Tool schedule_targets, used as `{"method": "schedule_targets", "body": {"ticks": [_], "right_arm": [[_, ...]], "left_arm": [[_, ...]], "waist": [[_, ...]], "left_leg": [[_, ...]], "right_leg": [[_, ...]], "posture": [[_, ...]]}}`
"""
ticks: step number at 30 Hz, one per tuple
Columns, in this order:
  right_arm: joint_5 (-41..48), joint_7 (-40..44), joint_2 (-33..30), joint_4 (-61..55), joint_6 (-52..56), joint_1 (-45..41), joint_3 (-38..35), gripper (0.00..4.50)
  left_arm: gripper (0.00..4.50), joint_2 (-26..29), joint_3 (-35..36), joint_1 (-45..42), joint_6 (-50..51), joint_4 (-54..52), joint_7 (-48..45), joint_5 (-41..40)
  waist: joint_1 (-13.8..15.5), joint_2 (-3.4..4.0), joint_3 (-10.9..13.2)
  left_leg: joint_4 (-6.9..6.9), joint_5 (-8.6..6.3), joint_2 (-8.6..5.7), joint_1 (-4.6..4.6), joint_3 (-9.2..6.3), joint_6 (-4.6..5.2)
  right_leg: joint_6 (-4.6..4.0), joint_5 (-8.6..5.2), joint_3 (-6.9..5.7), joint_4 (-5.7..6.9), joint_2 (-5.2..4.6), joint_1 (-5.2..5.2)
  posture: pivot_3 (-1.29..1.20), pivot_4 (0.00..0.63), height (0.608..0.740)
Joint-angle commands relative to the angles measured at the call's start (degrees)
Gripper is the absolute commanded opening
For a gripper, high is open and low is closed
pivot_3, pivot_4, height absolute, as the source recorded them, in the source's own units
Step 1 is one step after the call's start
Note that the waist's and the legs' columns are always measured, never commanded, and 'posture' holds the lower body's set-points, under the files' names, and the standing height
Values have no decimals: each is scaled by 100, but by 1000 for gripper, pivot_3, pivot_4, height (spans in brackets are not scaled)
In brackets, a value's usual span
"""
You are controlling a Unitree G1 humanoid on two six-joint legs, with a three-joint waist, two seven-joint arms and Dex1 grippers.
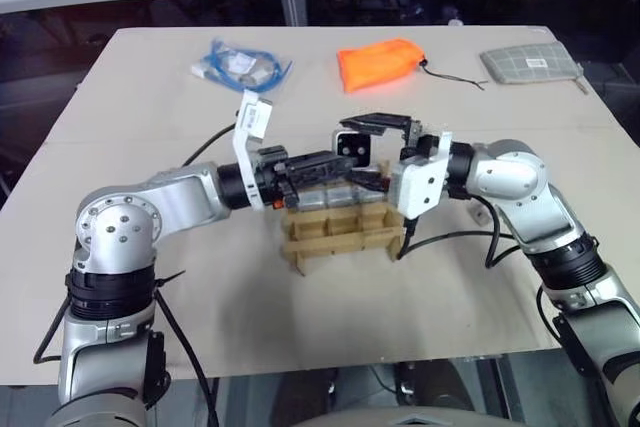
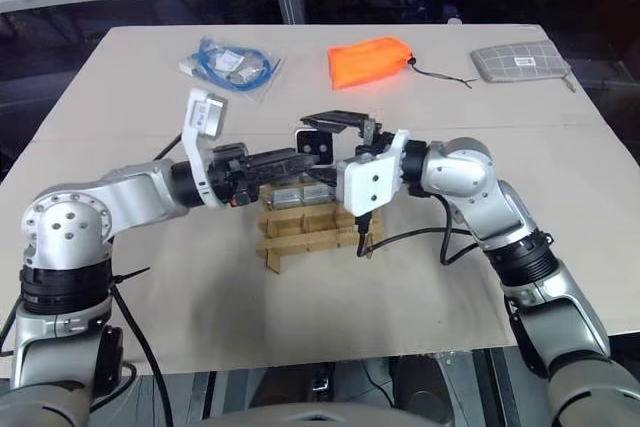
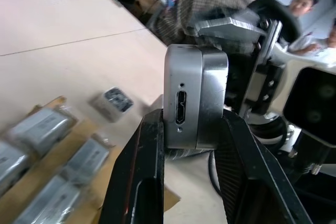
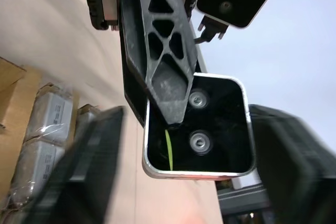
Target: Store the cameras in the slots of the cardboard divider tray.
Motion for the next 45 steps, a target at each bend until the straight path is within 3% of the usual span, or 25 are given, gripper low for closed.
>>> {"method": "schedule_targets", "body": {"ticks": [1,4,7,13,18,22,26,32,39,45], "right_arm": [[200,79,-76,-346,175,74,-156,4440],[427,155,-279,-464,380,275,-369,4440],[1047,403,-777,-561,1242,700,-903,4440],[2852,941,-2086,-532,3722,1346,-2670,4440],[3638,1352,-2780,-345,4993,2231,-3644,4440],[4035,1531,-2860,-515,5575,2942,-3921,4440],[4472,1731,-2831,-971,5936,3461,-4083,4440],[4256,1954,-2820,-1335,5642,4435,-4135,4440],[4901,2172,-2431,-1769,5374,4776,-4793,4440],[5829,2050,-2247,-2425,5575,4517,-4909,4440]], "left_arm": [[836,43,178,-146,-49,-123,-147,-118],[836,192,166,-193,-88,-113,-409,85],[836,600,131,-219,-269,-218,-1189,554],[836,2249,-762,-53,-1874,-419,-3856,2815],[836,2836,-1518,-508,-2825,-295,-5249,4056],[836,2810,-2193,-830,-3422,-330,-5767,5026],[836,2550,-2501,-941,-3648,-286,-5925,5493],[836,2264,-2807,-1130,-4025,110,-5927,6318],[836,2190,-2829,-1201,-4114,387,-6095,6706],[836,2063,-2964,-1211,-4097,412,-6155,6992]], "waist": [[1,0,0],[3,-1,1],[33,-6,4],[37,-3,12],[79,-8,10],[122,-6,10],[142,-6,11],[166,-9,11],[151,-9,11],[149,-11,11]], "left_leg": [[0,0,0,0,0,0],[0,0,0,-1,0,0],[0,0,-3,-5,-3,0],[-13,-1,-6,-4,6,1],[-17,-2,0,-8,27,3],[-15,-10,-1,-8,47,16],[-14,-14,3,-10,44,23],[-7,-15,1,-13,12,25],[-4,-15,4,-11,6,24],[0,-14,4,-11,4,24]], "right_leg": [[0,0,0,0,0,0],[0,0,0,-1,0,0],[0,0,-8,-4,0,1],[-2,-1,-4,-14,0,-1],[-3,-2,-10,-25,12,0],[0,-2,6,-31,12,-1],[1,-2,8,-28,18,-4],[4,-2,3,-30,18,-1],[4,-2,7,-25,20,-2],[5,-2,5,-25,19,1]], "posture": [[0,150,740],[0,150,740],[0,150,740],[0,150,740],[0,150,740],[0,150,740],[0,150,740],[0,150,740],[0,150,740],[0,150,740]]}}
